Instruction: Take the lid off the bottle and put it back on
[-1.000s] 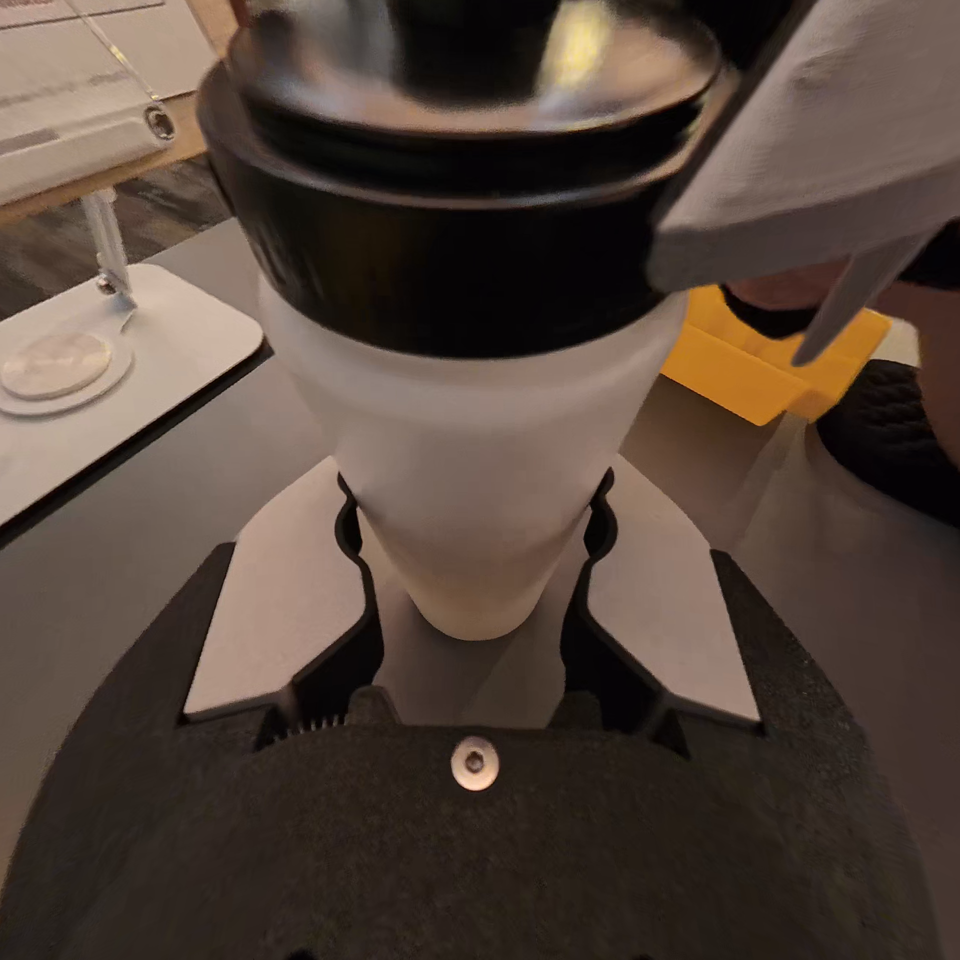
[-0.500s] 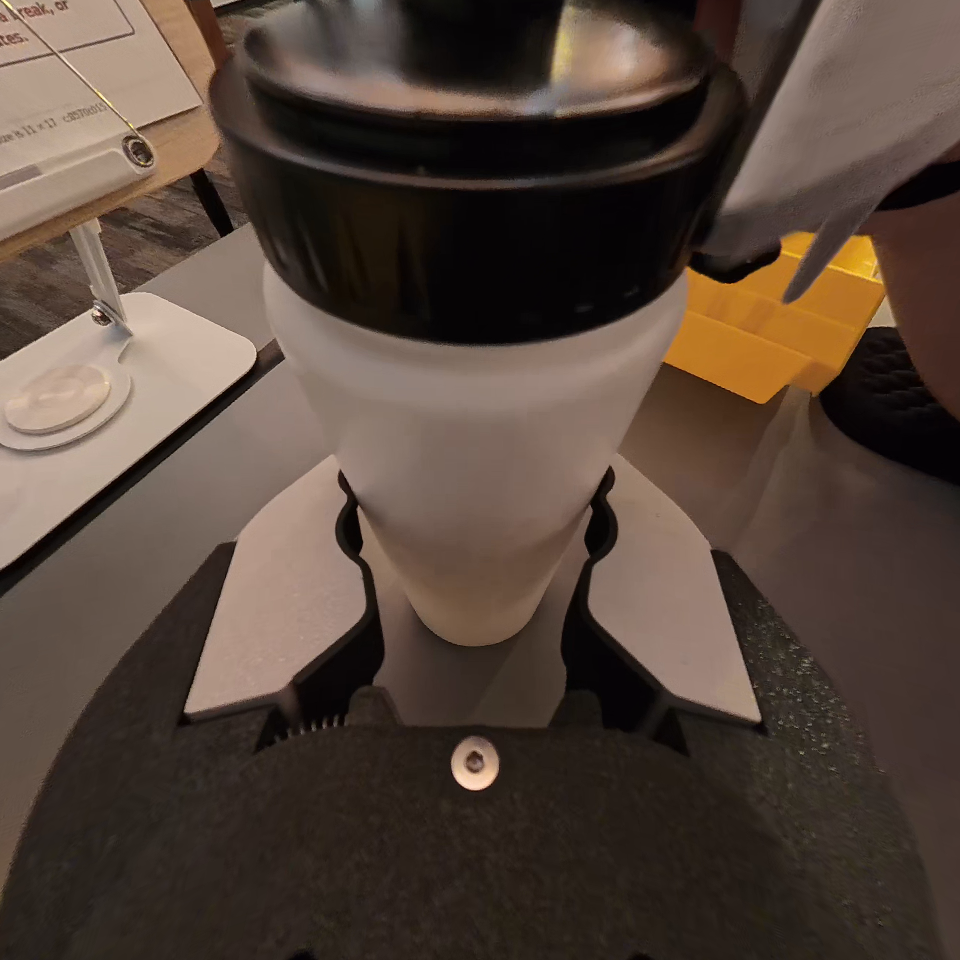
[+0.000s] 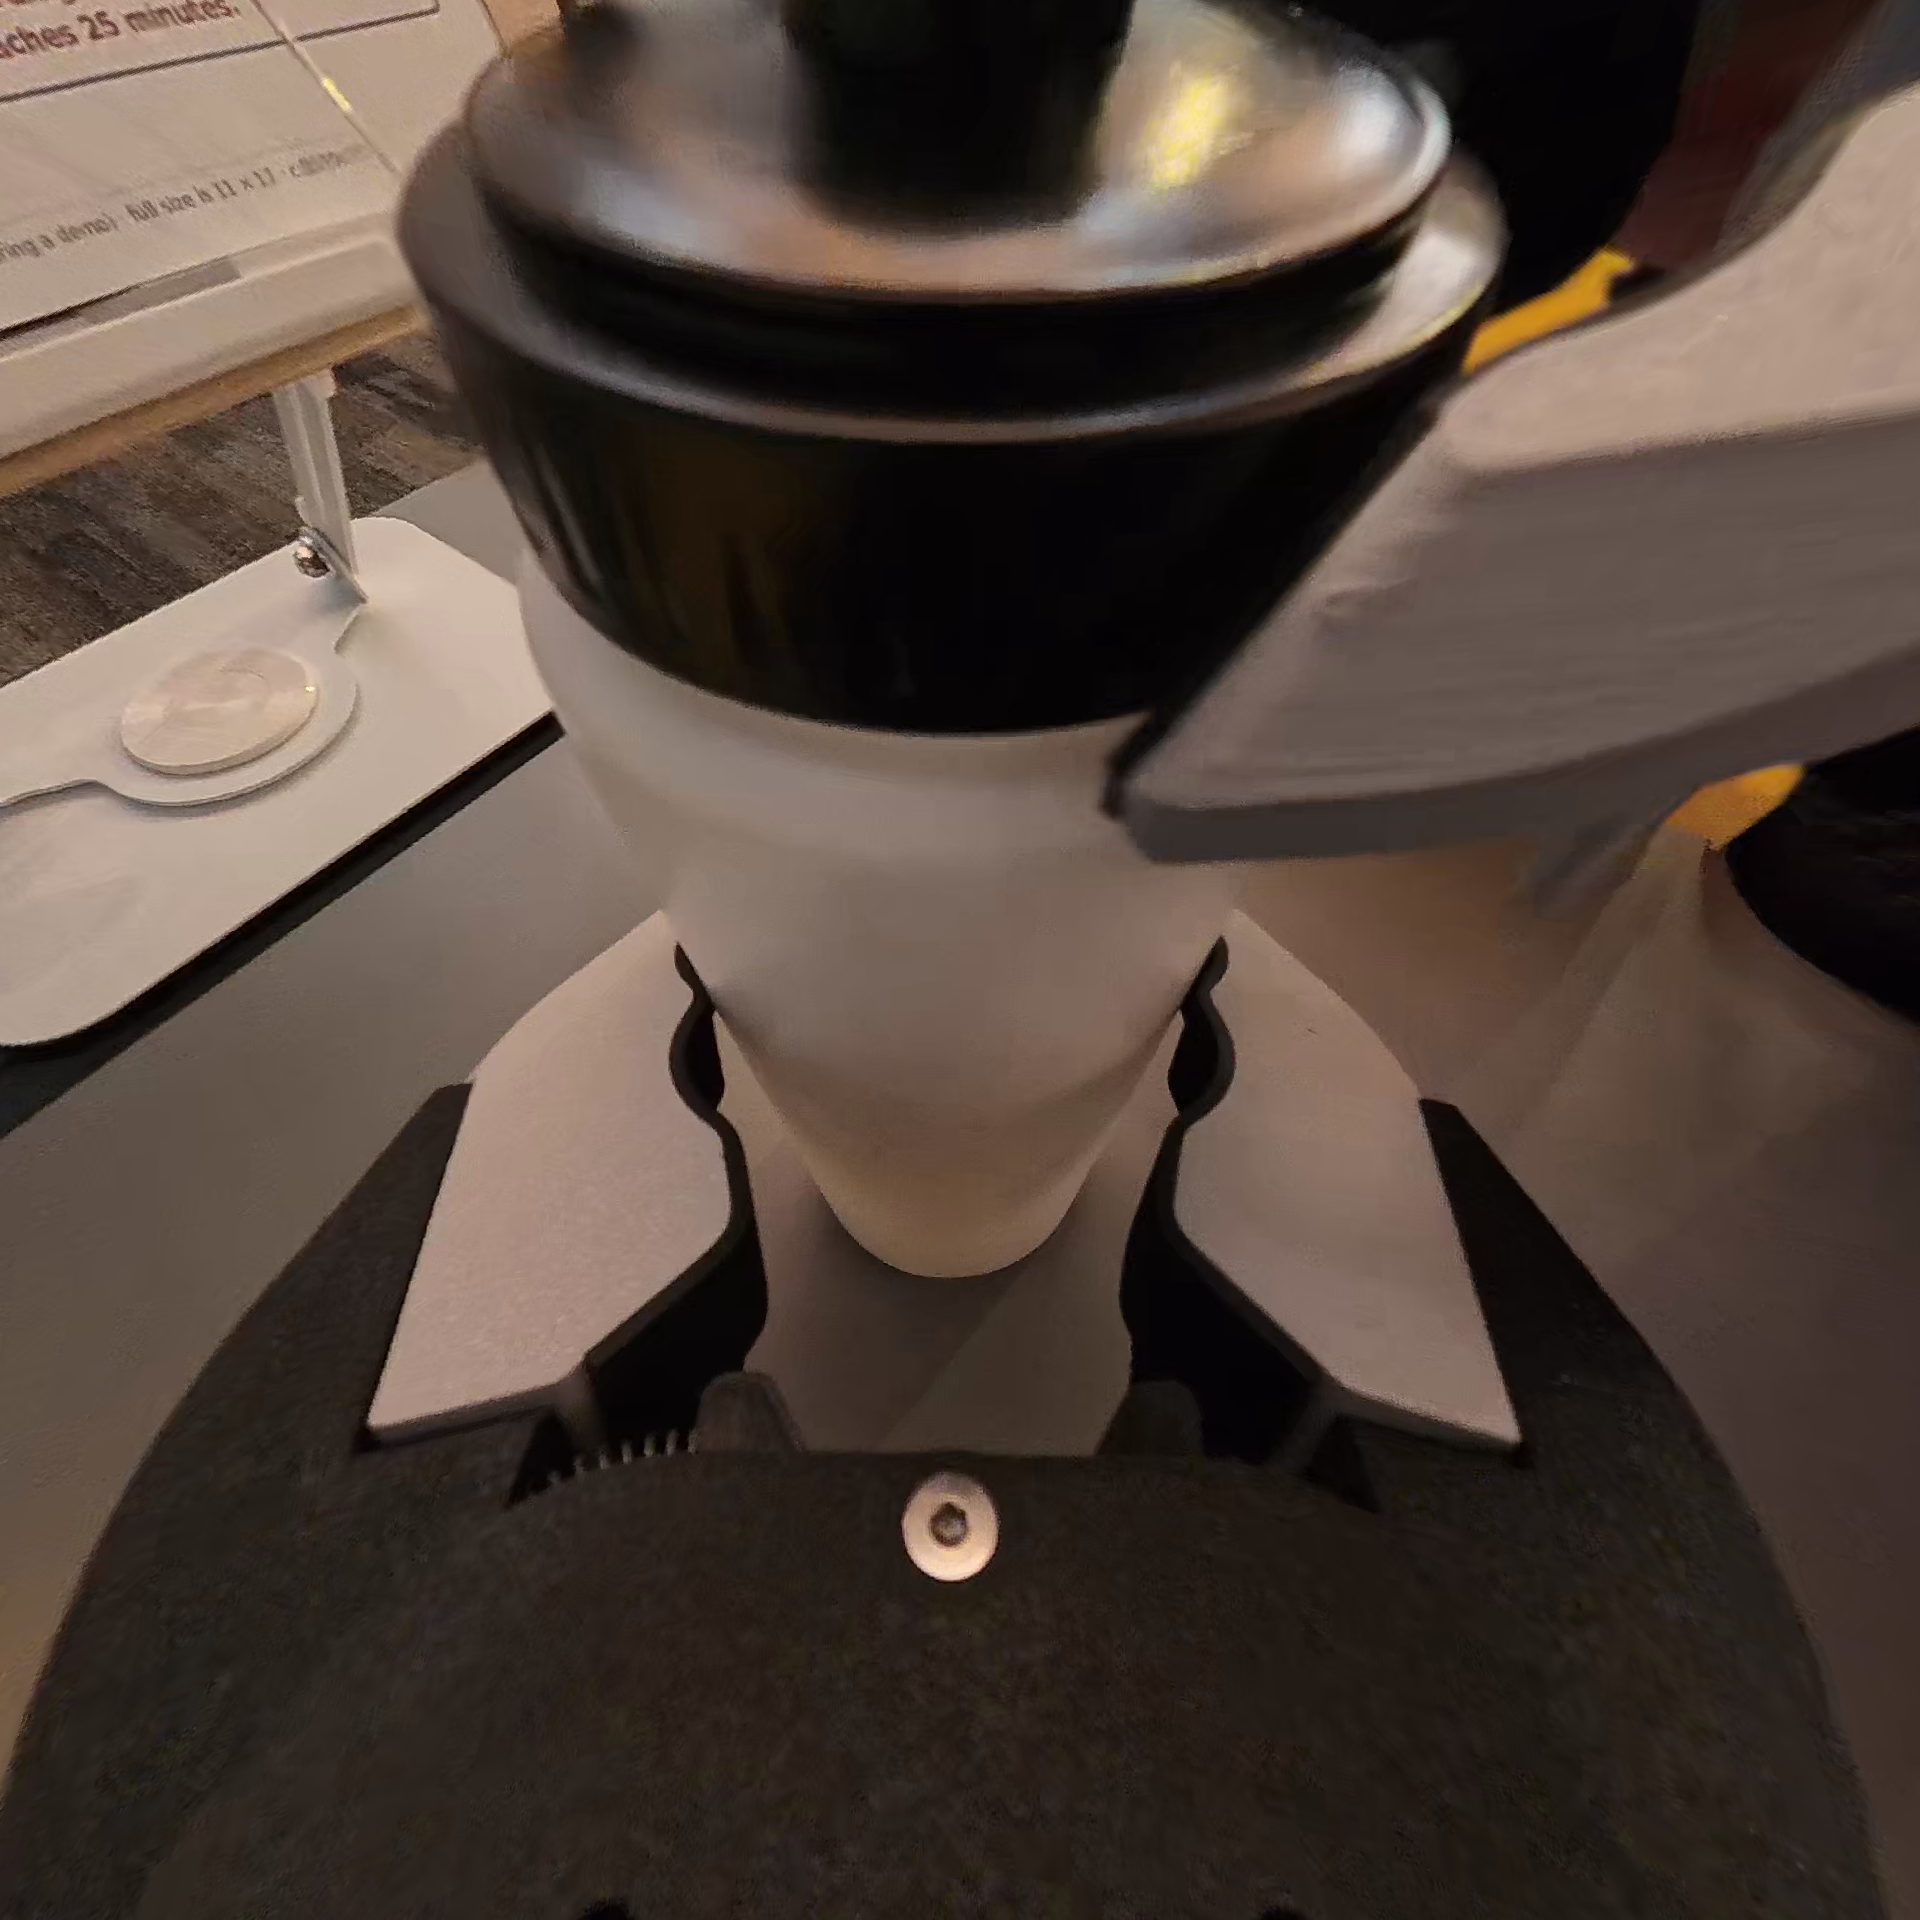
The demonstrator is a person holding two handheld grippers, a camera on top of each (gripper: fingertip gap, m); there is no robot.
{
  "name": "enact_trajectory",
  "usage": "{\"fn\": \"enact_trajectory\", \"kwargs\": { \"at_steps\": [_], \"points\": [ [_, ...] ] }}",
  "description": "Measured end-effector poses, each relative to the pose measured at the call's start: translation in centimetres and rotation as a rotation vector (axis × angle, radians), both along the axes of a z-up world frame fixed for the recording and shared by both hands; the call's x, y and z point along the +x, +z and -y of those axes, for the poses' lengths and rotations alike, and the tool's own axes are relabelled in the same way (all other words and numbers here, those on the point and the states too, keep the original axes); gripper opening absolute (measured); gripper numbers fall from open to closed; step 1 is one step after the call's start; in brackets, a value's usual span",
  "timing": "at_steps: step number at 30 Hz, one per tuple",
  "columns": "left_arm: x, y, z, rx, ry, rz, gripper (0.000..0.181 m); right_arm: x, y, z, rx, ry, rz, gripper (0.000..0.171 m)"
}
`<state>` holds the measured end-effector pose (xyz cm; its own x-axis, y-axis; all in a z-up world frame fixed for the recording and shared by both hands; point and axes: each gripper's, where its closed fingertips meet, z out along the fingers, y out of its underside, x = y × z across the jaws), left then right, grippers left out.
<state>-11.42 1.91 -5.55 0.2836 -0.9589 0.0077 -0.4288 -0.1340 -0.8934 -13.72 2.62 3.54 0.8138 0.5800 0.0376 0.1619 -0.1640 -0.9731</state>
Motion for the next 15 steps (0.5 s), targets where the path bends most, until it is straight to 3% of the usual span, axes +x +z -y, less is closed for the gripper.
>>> {"fn": "enact_trajectory", "kwargs": {
  "at_steps": [4, 8, 11, 15],
  "points": [
    [0.6, 0.0, 1.2, 0.025, -0.087, -0.009, 0.086, 0.0, 0.7, 1.0, -0.001, 0.201, -0.012, 0.078],
    [1.1, 0.0, 2.5, 0.004, -0.167, 0.01, 0.086, 0.0, 1.0, 1.7, 0.01, 0.272, -0.007, 0.076],
    [1.0, 0.0, 2.1, -0.004, -0.126, 0.007, 0.086, 0.1, 1.0, 1.3, -0.004, 0.219, -0.016, 0.076],
    [0.7, -0.1, 1.4, 0.003, -0.029, -0.008, 0.086, 0.2, 1.1, 0.2, 0.052, -0.045, -0.049, 0.076]
  ]
}}
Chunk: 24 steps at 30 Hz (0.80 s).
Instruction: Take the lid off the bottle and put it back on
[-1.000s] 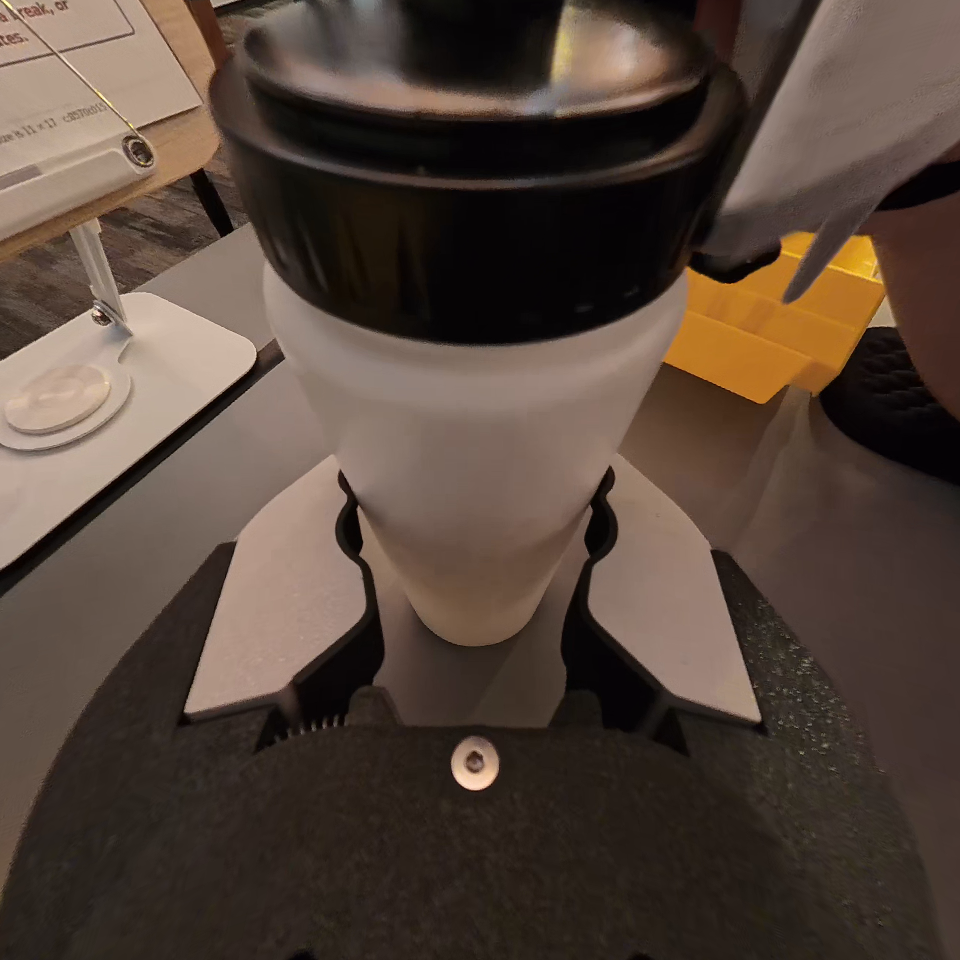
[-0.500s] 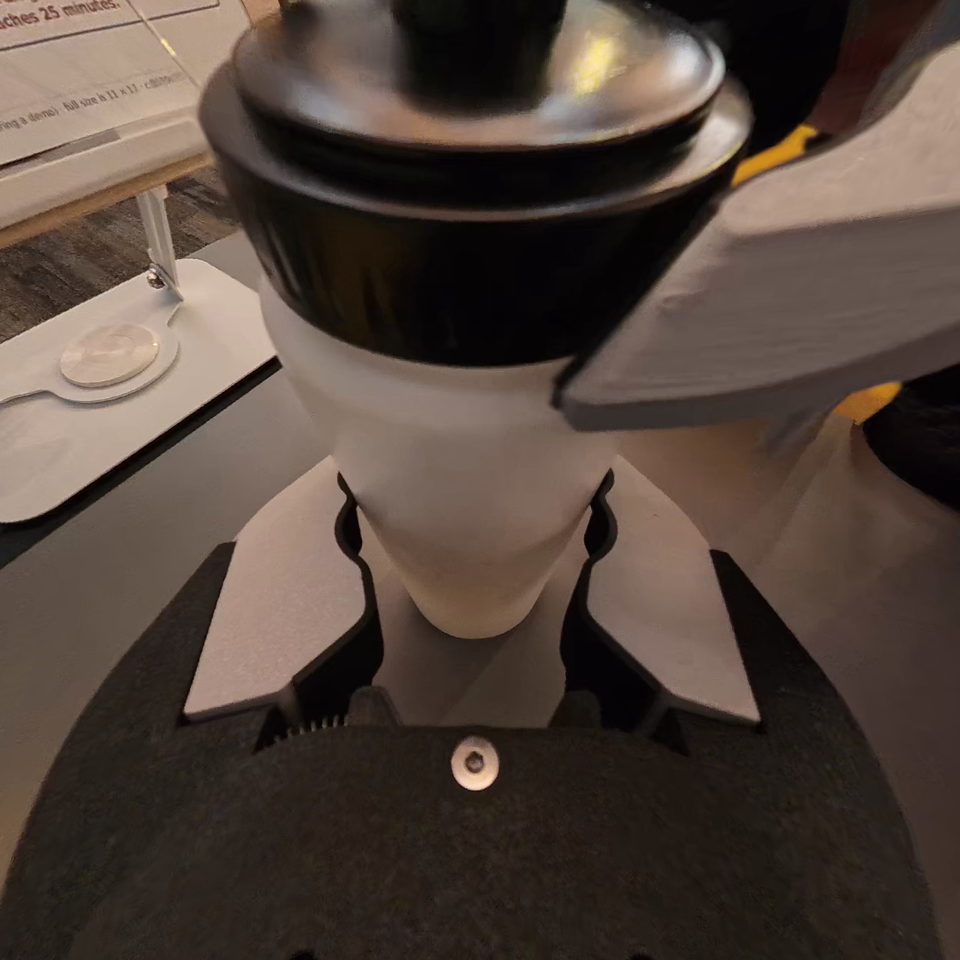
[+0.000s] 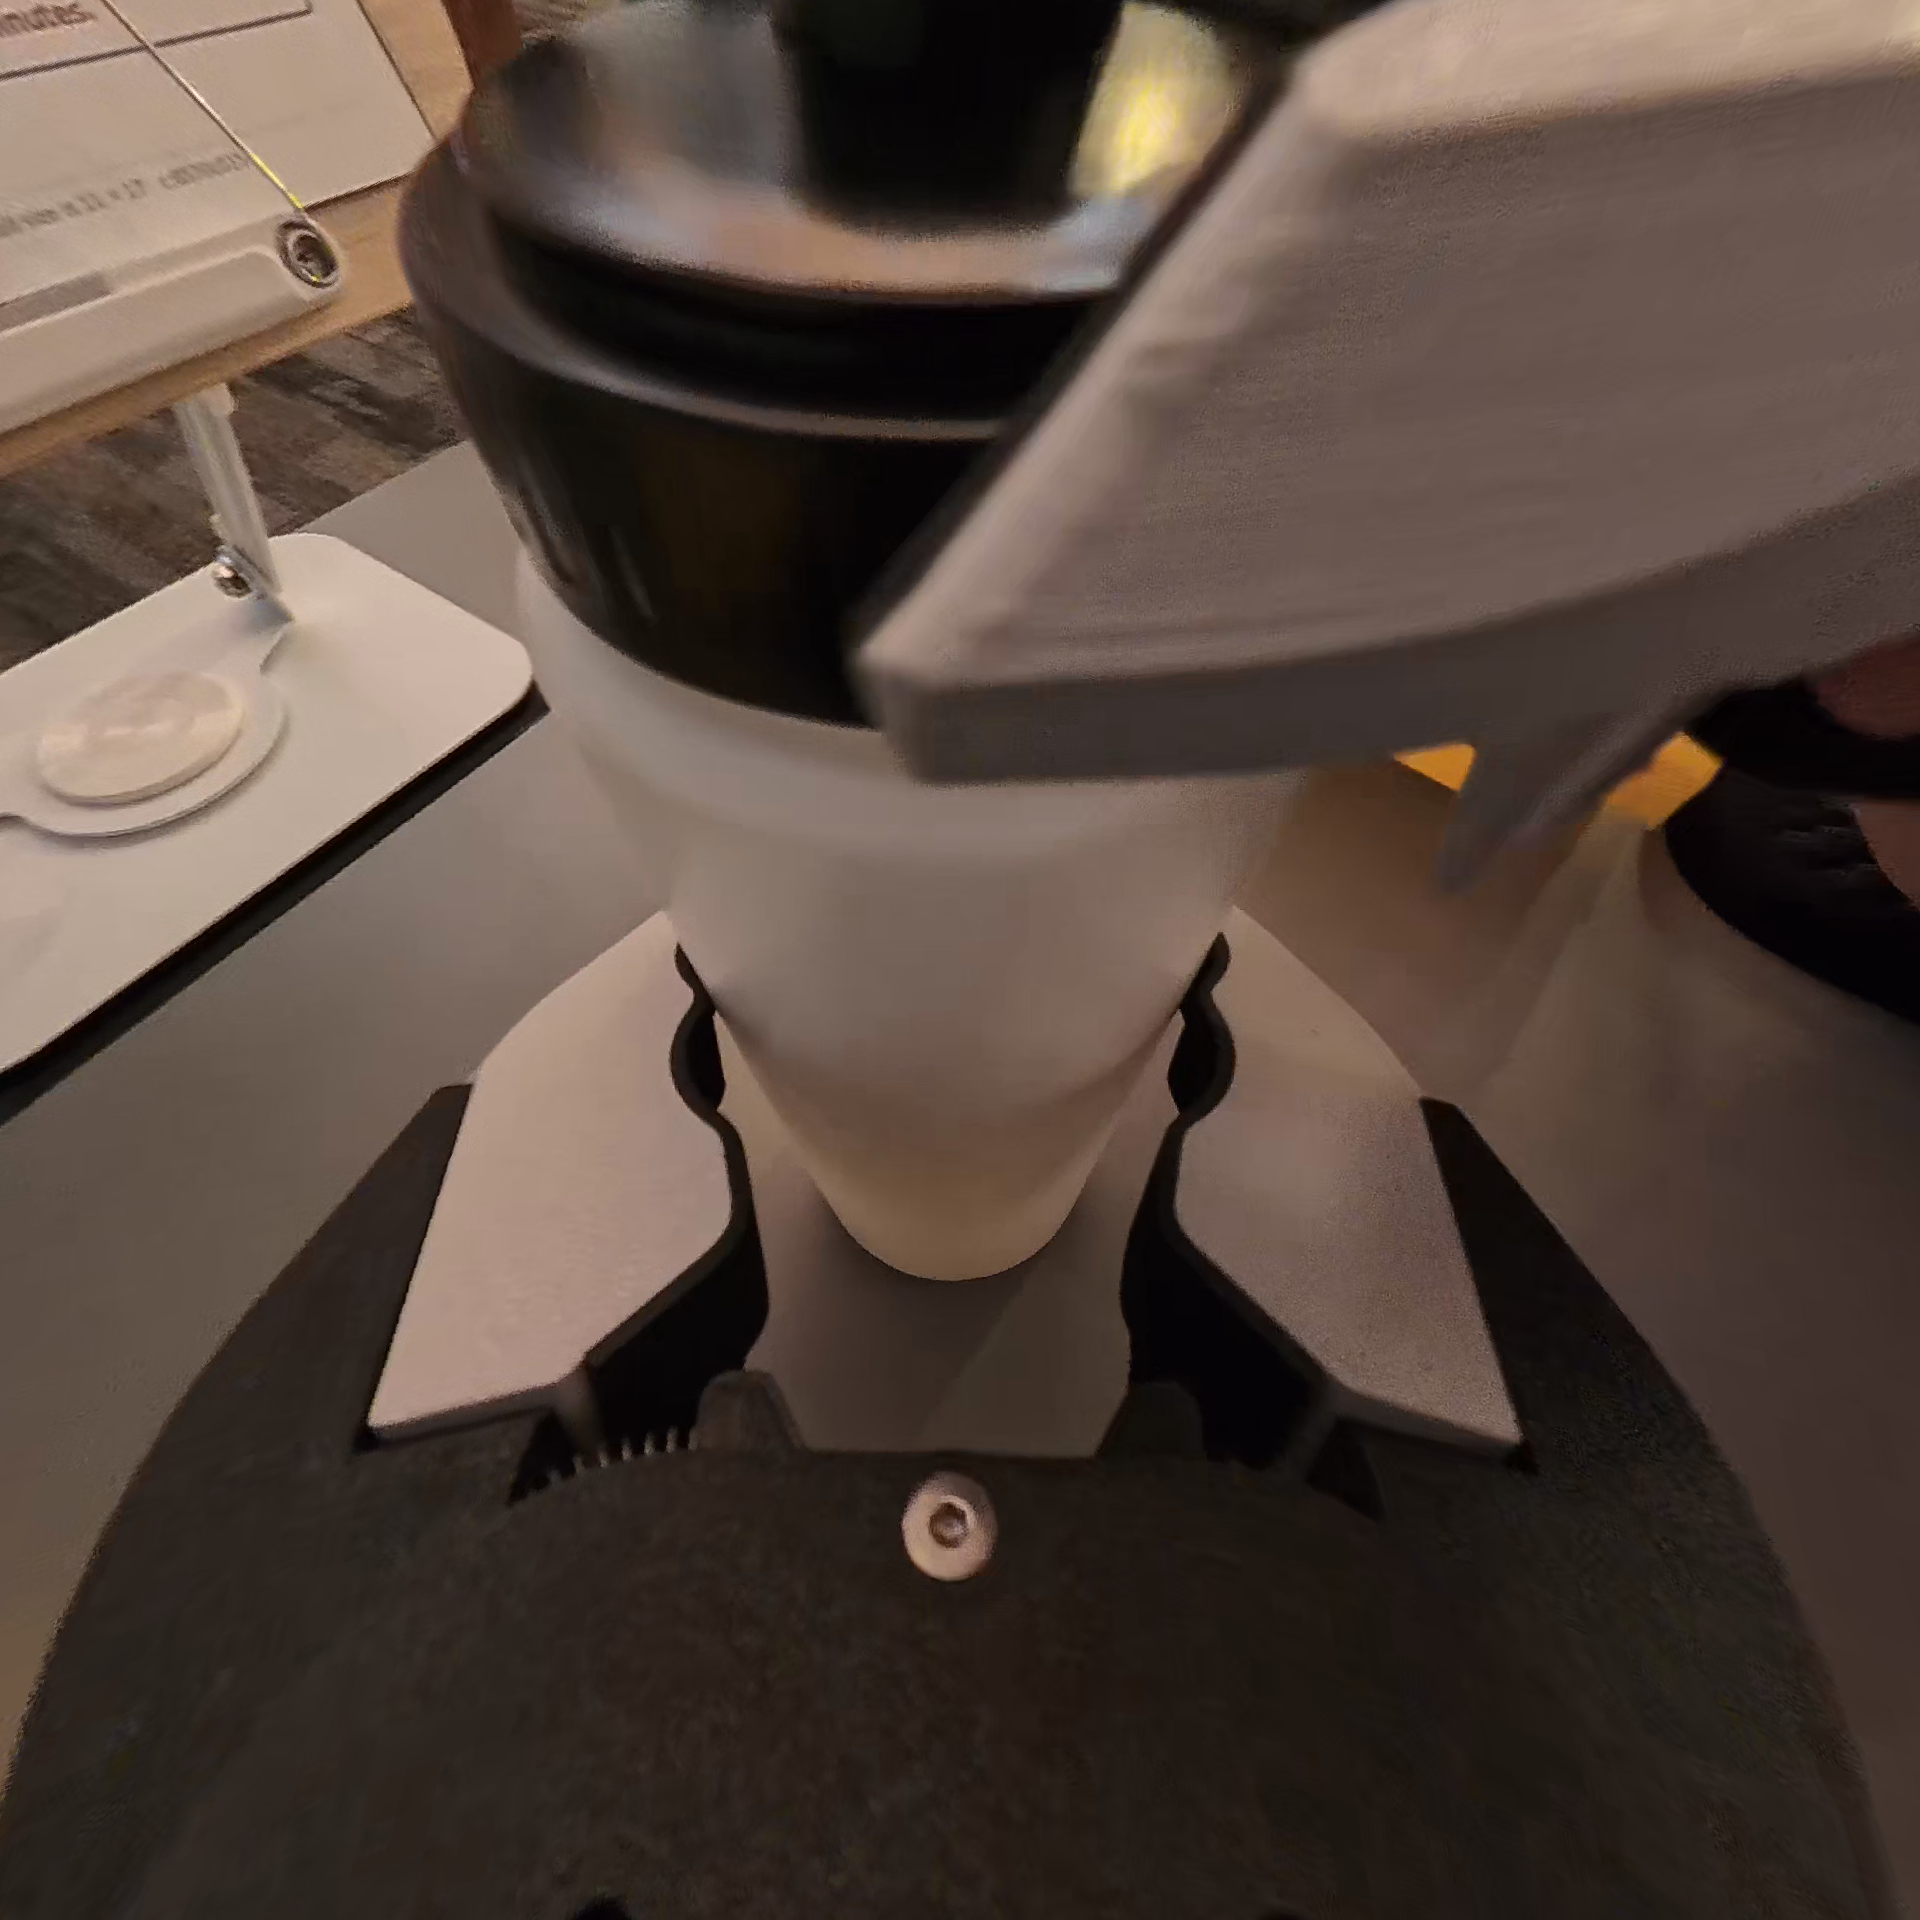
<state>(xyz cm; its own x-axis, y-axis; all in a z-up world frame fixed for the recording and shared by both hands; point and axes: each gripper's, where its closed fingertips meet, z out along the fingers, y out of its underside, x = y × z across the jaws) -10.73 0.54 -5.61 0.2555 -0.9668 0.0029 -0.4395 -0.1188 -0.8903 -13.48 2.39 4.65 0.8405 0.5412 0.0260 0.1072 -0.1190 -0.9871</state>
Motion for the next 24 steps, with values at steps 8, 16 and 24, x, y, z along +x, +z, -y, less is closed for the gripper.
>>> {"fn": "enact_trajectory", "kwargs": {
  "at_steps": [8, 16, 24],
  "points": [
    [0.0, 0.0, 0.1, -0.008, -0.028, -0.01, 0.086, -0.2, 0.1, 0.7, -0.085, 0.147, -0.002, 0.081],
    [0.0, 0.0, 0.2, -0.01, -0.049, -0.002, 0.086, 0.2, -0.4, 1.3, -0.066, 0.293, 0.068, 0.071],
    [-0.6, 0.0, -0.7, 0.01, 0.048, -0.032, 0.086, -0.1, -0.2, 0.4, -0.014, -0.067, -0.015, 0.071]
  ]
}}
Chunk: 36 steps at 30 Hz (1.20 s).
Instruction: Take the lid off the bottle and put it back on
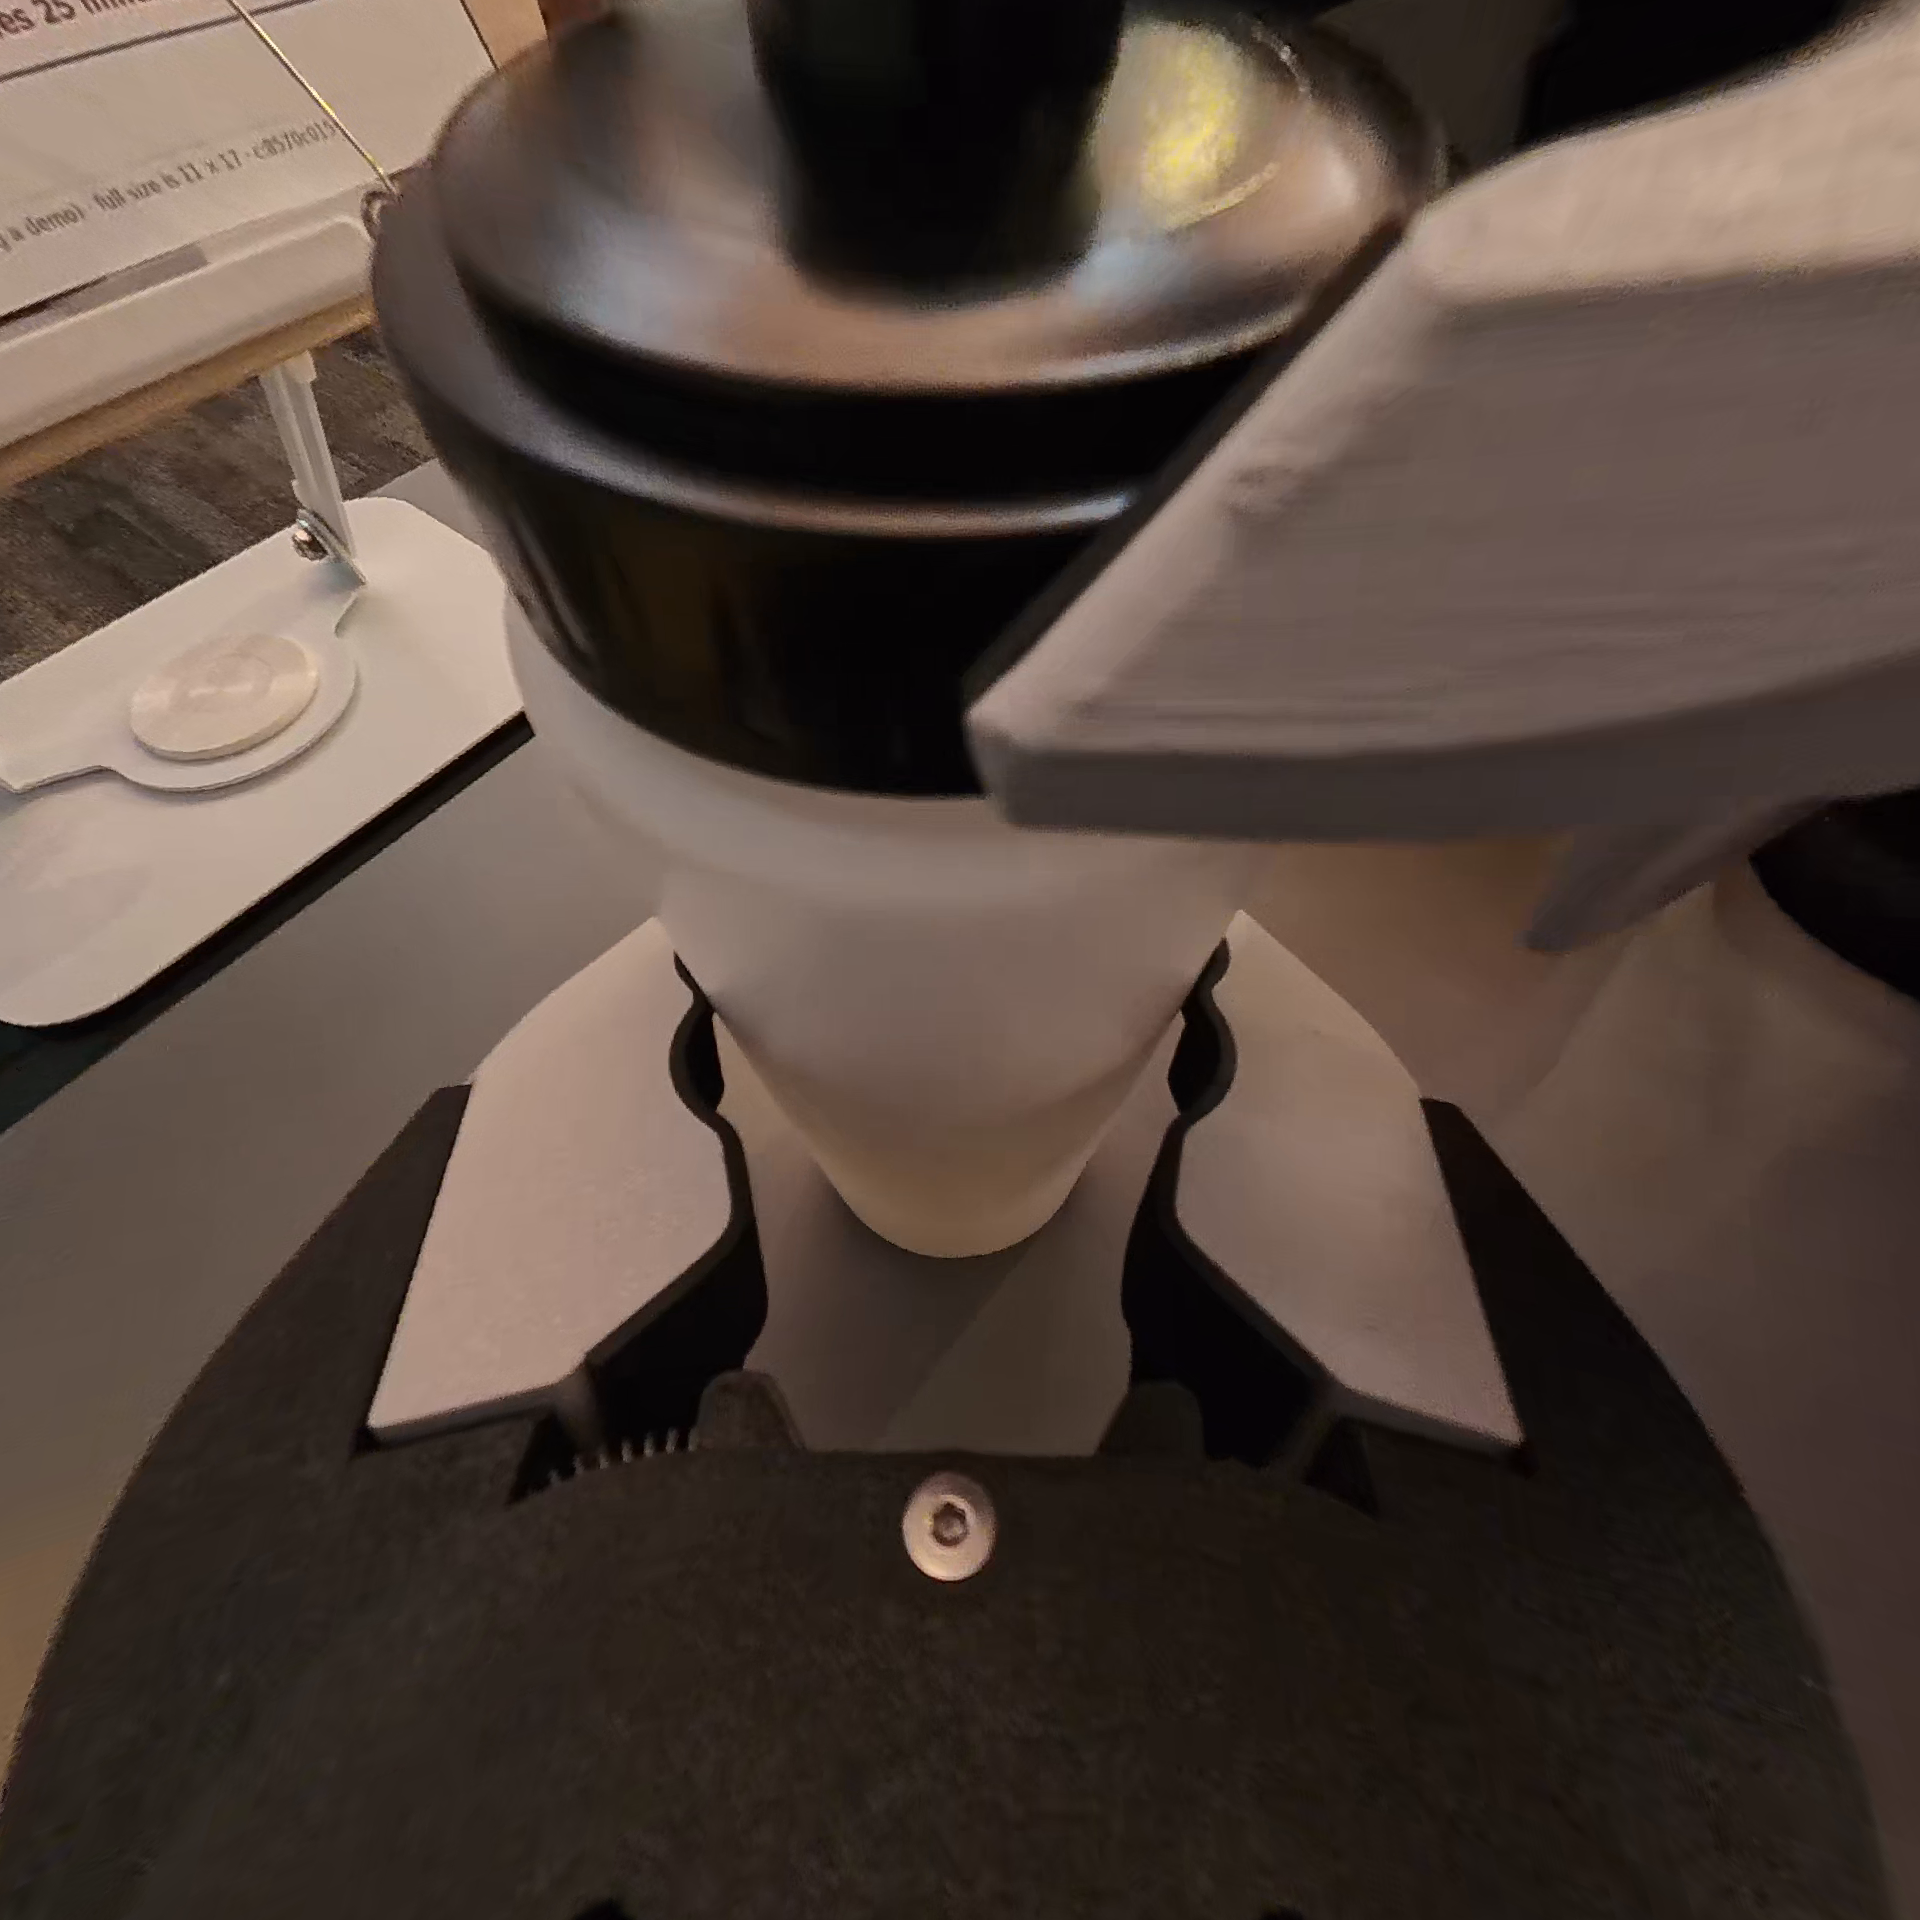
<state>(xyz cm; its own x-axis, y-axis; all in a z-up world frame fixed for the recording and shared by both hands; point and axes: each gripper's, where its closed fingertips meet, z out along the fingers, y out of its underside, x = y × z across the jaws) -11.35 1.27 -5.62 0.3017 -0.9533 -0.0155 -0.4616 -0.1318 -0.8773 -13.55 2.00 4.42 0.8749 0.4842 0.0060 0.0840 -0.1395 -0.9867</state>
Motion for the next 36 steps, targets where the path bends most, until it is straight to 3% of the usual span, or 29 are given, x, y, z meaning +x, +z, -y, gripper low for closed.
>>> {"fn": "enact_trajectory", "kwargs": {
  "at_steps": [3, 7, 10, 13, 20, 23, 29, 33, 36],
  "points": [
    [0.1, 0.0, 0.0, -0.012, -0.024, 0.011, 0.086, 0.1, -0.1, -0.2, -0.032, 0.063, -0.016, 0.071],
    [0.3, 0.0, 0.5, -0.01, -0.101, 0.021, 0.086, -0.2, -0.1, 0.8, -0.107, 0.31, 0.005, 0.081],
    [0.6, 0.0, 1.2, -0.018, -0.155, 0.032, 0.086, 0.3, -0.1, 1.1, -0.101, 0.378, -0.004, 0.07],
    [0.5, 0.1, 0.8, -0.033, -0.127, 0.034, 0.086, 0.2, -0.1, 0.6, -0.091, 0.328, -0.022, 0.071],
    [0.1, 0.0, -0.1, -0.005, -0.012, 0.011, 0.086, 0.2, 0.1, -0.2, 0.007, 0.013, -0.075, 0.071],
    [0.1, 0.0, -0.1, -0.017, -0.031, 0.018, 0.086, 0.2, 0.1, -0.2, -0.015, 0.058, -0.093, 0.071],
    [0.3, 0.0, 0.5, -0.009, -0.092, 0.009, 0.086, 0.6, 1.5, 0.6, -0.044, 0.308, -0.103, 0.076],
    [0.6, 0.0, 1.4, 0.003, -0.145, 0.006, 0.086, -0.1, 0.4, 1.3, -0.093, 0.415, -0.048, 0.076],
    [0.6, 0.0, 1.4, -0.003, -0.145, 0.004, 0.086, -0.2, 0.2, 1.1, -0.054, 0.37, 0.019, 0.073]
  ]
}}
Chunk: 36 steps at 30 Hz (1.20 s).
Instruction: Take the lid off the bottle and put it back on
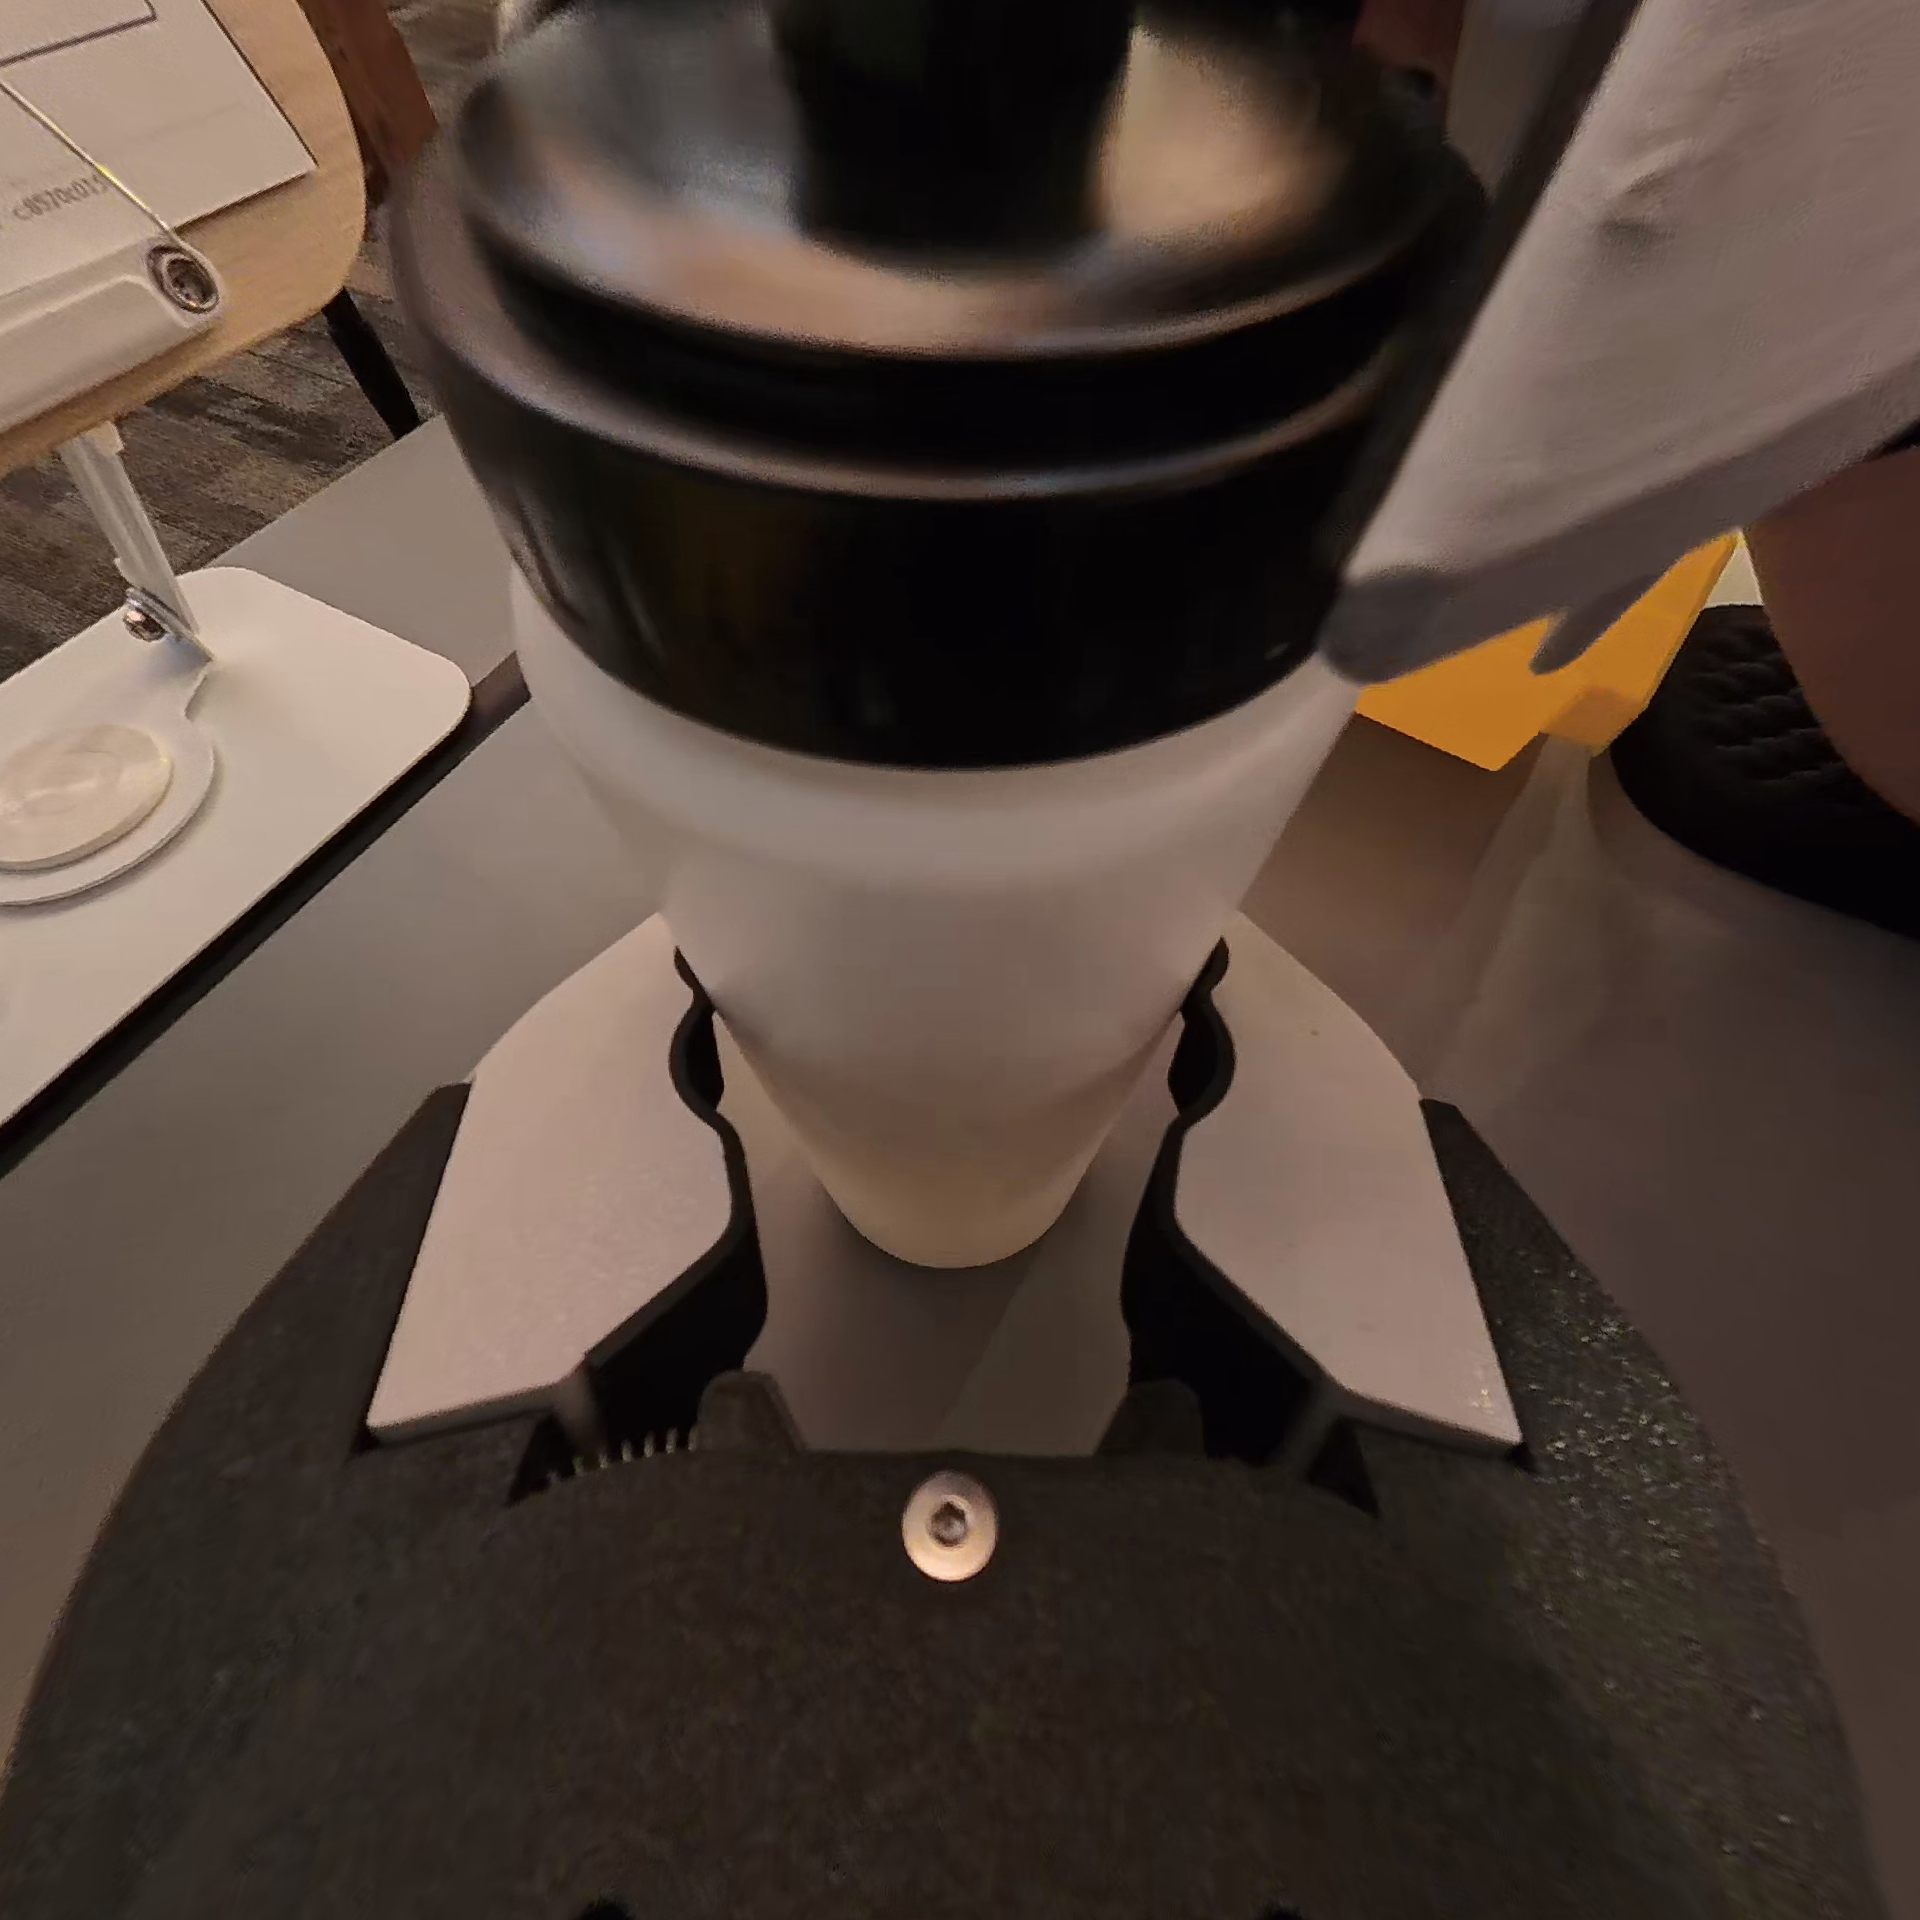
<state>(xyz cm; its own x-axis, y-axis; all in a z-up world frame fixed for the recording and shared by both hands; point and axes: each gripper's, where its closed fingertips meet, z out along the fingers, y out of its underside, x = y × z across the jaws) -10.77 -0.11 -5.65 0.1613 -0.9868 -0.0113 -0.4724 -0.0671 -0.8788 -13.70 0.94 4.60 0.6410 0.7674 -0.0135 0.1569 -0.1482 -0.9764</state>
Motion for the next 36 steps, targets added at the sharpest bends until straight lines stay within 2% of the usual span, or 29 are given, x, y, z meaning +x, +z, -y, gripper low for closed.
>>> {"fn": "enact_trajectory", "kwargs": {
  "at_steps": [5, 7, 11, 14, 16, 20, 24, 29, 31, 35, 36],
  "points": [
    [-0.2, 0.0, -0.7, -0.018, 0.088, 0.008, 0.086, 0.2, 0.1, -1.3, 0.015, -0.269, -0.107, 0.073],
    [-0.3, 0.0, -0.7, 0.001, 0.111, -0.005, 0.086, 0.3, 0.2, -1.1, 0.054, -0.359, -0.091, 0.073],
    [-0.3, 0.0, -0.7, -0.013, 0.091, 0.0, 0.086, 0.0, 0.2, -1.0, 0.032, -0.302, -0.048, 0.074],
    [-0.2, 0.0, -0.6, -0.024, 0.065, -0.002, 0.086, -0.4, 0.1, -0.7, -0.023, -0.138, -0.038, 0.084],
    [-0.2, 0.0, -0.4, -0.016, 0.056, -0.005, 0.086, -0.4, -0.4, -0.1, -0.052, -0.025, 0.008, 0.086],
    [0.1, 0.0, 0.2, -0.007, 0.012, 0.001, 0.087, 0.1, -0.2, 0.3, 0.039, 0.045, 0.053, 0.074],
    [0.1, 0.0, 0.0, -0.022, 0.04, 0.004, 0.086, 0.2, -0.3, -0.1, 0.016, -0.001, 0.057, 0.074],
    [-0.2, 0.1, -0.6, -0.039, 0.115, 0.011, 0.086, 0.2, -0.1, -1.2, 0.052, -0.299, 0.014, 0.074],
    [-0.3, 0.1, -0.6, -0.033, 0.123, 0.006, 0.086, 0.2, 0.0, -1.1, 0.091, -0.365, 0.029, 0.074],
    [-0.2, 0.0, -0.6, -0.03, 0.094, -0.001, 0.086, 0.1, -0.4, -1.1, 0.037, -0.241, 0.072, 0.075],
    [-0.2, 0.0, -0.5, -0.024, 0.09, -0.007, 0.086, 0.0, -0.4, -0.9, 0.015, -0.176, 0.072, 0.081]
  ]
}}
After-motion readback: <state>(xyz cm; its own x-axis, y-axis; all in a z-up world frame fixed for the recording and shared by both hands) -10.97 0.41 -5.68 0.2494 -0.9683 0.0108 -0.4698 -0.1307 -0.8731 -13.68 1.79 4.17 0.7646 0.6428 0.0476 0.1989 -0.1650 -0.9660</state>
